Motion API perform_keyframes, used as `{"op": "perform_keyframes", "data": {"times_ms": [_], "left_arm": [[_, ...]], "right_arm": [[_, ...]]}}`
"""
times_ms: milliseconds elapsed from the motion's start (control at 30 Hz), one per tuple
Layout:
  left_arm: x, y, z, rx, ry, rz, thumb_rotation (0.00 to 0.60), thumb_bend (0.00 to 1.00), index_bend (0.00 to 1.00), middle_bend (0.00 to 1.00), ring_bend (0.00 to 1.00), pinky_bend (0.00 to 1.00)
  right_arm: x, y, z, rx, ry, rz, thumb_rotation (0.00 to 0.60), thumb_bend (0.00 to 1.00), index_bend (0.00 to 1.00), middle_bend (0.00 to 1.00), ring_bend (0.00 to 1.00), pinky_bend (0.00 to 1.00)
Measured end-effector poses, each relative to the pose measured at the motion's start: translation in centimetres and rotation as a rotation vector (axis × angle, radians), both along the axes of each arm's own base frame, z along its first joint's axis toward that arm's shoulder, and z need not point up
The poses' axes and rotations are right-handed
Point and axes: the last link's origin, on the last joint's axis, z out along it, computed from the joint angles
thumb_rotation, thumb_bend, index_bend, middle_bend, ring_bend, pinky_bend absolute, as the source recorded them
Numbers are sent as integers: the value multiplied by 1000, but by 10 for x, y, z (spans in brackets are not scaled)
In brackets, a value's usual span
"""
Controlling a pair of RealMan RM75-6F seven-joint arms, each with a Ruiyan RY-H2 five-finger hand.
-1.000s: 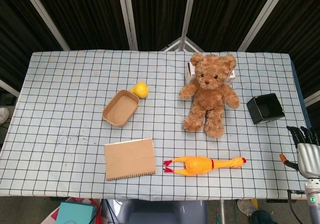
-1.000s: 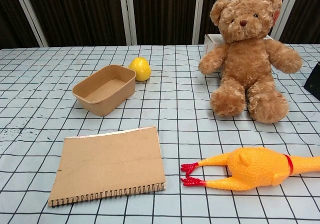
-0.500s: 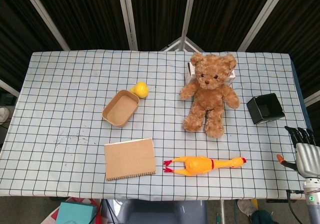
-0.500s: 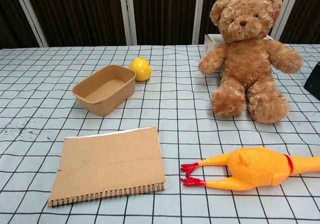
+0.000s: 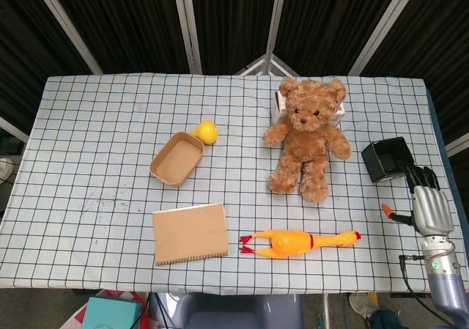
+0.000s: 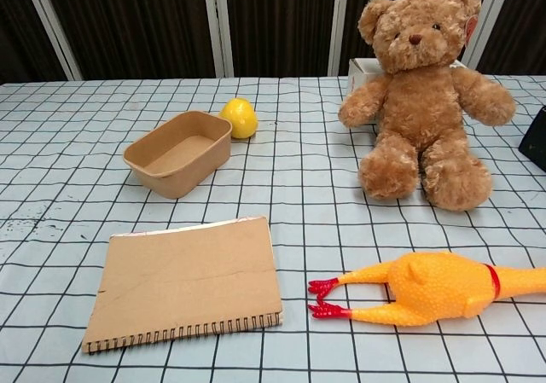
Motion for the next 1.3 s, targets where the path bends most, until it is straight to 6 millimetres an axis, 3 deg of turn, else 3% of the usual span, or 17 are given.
{"op": "perform_keyframes", "data": {"times_ms": [300, 533, 1033, 1300], "left_arm": [[-2, 2, 1, 5, 2, 15, 600, 269, 223, 0, 0, 135], [-3, 4, 0, 2, 4, 23, 600, 269, 223, 0, 0, 135], [-4, 8, -2, -2, 18, 43, 600, 269, 224, 0, 0, 135], [-5, 9, -1, 3, 19, 51, 600, 269, 223, 0, 0, 135]], "right_arm": [[37, -55, -22, 67, -226, -143, 600, 236, 104, 177, 144, 0], [71, -85, -47, 112, -258, -144, 600, 237, 104, 195, 167, 0], [75, -130, -60, 70, -281, -289, 600, 237, 109, 227, 191, 0], [76, -148, -64, 31, -337, -352, 600, 237, 252, 352, 283, 0]]}}
